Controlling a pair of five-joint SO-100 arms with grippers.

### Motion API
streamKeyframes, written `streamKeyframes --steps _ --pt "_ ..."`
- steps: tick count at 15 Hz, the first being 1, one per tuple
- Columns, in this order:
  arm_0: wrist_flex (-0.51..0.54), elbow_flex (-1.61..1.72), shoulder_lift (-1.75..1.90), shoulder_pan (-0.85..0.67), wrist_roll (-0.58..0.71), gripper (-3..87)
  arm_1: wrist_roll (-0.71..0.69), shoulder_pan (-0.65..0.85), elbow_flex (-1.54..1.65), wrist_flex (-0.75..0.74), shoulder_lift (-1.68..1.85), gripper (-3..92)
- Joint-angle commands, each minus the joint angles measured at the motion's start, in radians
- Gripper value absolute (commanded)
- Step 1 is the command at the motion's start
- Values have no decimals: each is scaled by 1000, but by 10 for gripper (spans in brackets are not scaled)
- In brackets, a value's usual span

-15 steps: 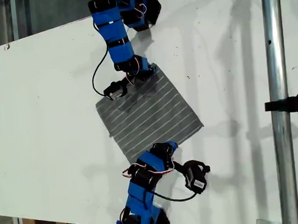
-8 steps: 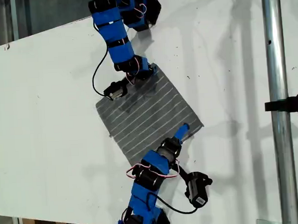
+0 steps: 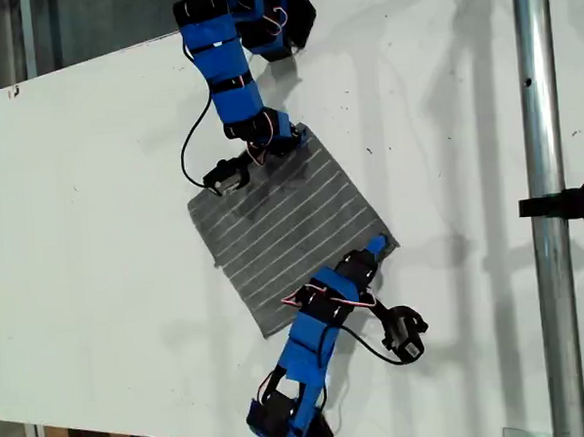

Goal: Grasp corners of a towel and fold twice.

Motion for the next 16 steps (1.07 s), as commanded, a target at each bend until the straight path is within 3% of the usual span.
streamKeyframes --steps 1,5,9,10,13,16 --pt "-38 -80 -44 2 -31 258 -15 14 -3 -9 -8 -2" --pt "-35 -103 -189 -8 -114 254 -15 11 -5 -9 -8 -2" --pt "95 -106 -270 14 -276 257 -15 11 -5 -9 -8 -2" --pt "129 -106 -275 17 -301 220 -15 12 -5 -9 -8 -2" --pt "184 -95 -290 8 -344 -16 -15 17 -5 -9 -8 -2" --pt "207 -86 -301 15 -385 -28 -15 15 -5 -9 -8 -2"
